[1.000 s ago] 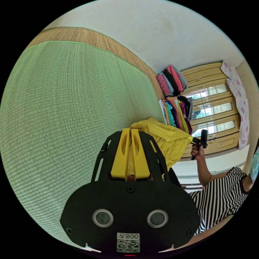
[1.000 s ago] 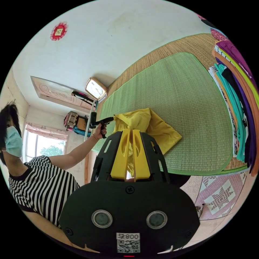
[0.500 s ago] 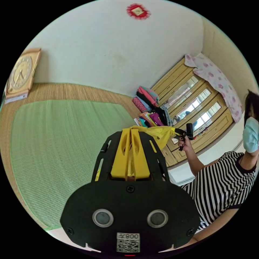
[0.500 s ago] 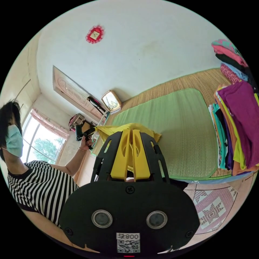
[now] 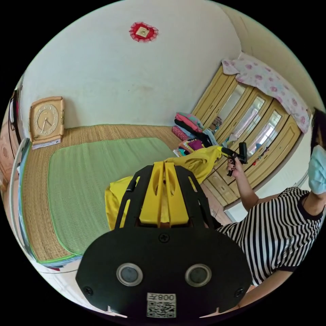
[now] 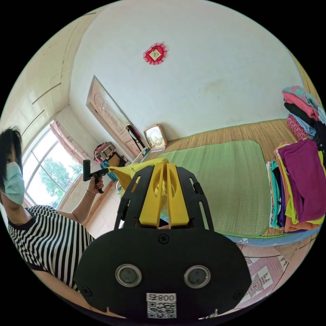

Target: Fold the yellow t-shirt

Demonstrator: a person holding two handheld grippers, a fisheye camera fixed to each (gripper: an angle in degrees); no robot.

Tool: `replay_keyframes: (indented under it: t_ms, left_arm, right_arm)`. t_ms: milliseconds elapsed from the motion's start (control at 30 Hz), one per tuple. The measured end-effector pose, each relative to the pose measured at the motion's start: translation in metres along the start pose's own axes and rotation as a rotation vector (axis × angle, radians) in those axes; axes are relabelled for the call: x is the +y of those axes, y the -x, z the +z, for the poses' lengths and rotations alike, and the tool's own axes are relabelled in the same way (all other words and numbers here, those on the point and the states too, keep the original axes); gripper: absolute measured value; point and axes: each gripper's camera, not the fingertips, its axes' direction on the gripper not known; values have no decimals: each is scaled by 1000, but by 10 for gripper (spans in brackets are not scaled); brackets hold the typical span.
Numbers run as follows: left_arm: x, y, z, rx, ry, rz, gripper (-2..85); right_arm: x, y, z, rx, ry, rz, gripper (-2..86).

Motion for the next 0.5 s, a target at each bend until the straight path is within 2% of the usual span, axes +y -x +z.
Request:
replay_keyframes:
  t_ms: [100, 267, 500]
  left_arm:
    - [27, -20, -21, 26, -77, -35, 4]
    - [54, -77, -71, -29, -227, 38, 3]
    - [83, -190, -172, -139, -541, 291, 3]
  right_arm:
    - [20, -2, -6, -11, 2, 13, 10]
    - [41, 21, -33, -8, -42, -50, 9]
    - [57, 116, -135, -16, -311, -321, 9]
